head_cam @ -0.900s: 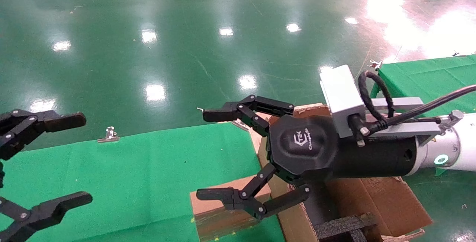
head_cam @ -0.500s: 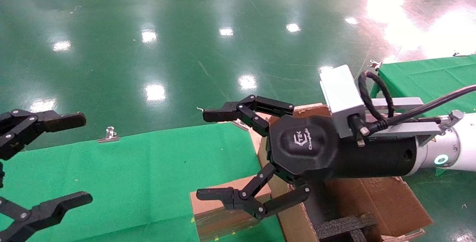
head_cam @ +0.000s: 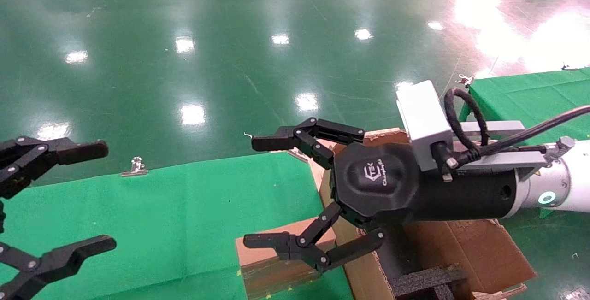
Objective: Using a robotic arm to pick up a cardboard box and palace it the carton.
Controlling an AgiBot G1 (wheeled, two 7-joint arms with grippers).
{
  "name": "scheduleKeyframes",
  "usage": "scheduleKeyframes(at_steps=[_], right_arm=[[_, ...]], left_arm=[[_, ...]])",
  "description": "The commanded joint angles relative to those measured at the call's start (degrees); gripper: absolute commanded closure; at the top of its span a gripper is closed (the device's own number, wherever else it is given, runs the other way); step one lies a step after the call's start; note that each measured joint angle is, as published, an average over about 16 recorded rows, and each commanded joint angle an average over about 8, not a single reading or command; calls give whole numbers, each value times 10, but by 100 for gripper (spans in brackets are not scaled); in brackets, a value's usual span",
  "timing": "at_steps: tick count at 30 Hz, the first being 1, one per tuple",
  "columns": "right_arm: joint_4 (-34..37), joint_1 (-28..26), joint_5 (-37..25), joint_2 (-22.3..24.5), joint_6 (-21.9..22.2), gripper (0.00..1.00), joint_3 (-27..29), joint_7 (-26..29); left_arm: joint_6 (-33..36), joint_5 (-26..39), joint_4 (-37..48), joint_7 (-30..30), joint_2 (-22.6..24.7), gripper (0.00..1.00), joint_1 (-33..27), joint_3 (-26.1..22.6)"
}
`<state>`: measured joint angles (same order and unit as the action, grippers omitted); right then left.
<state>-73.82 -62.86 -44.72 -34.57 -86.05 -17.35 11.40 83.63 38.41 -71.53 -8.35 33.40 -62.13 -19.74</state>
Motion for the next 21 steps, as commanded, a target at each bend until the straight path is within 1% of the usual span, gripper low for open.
scheduleKeyframes(at_steps=[1,4,8,16,21], right_arm=[[0,2,-1,2,0,0,0,0],[-4,-21,-45,4,-8,0,-19,8],[-4,-70,-120,-6,-24,0,-57,21],[17,-175,-262,-54,-47,0,-161,32],[45,-228,-316,-86,-47,0,-231,25]], left_arm=[[0,0,0,0,0,100,0,0],[0,0,0,0,0,100,0,0],[0,0,0,0,0,100,0,0],[0,0,0,0,0,100,0,0],[0,0,0,0,0,100,0,0]])
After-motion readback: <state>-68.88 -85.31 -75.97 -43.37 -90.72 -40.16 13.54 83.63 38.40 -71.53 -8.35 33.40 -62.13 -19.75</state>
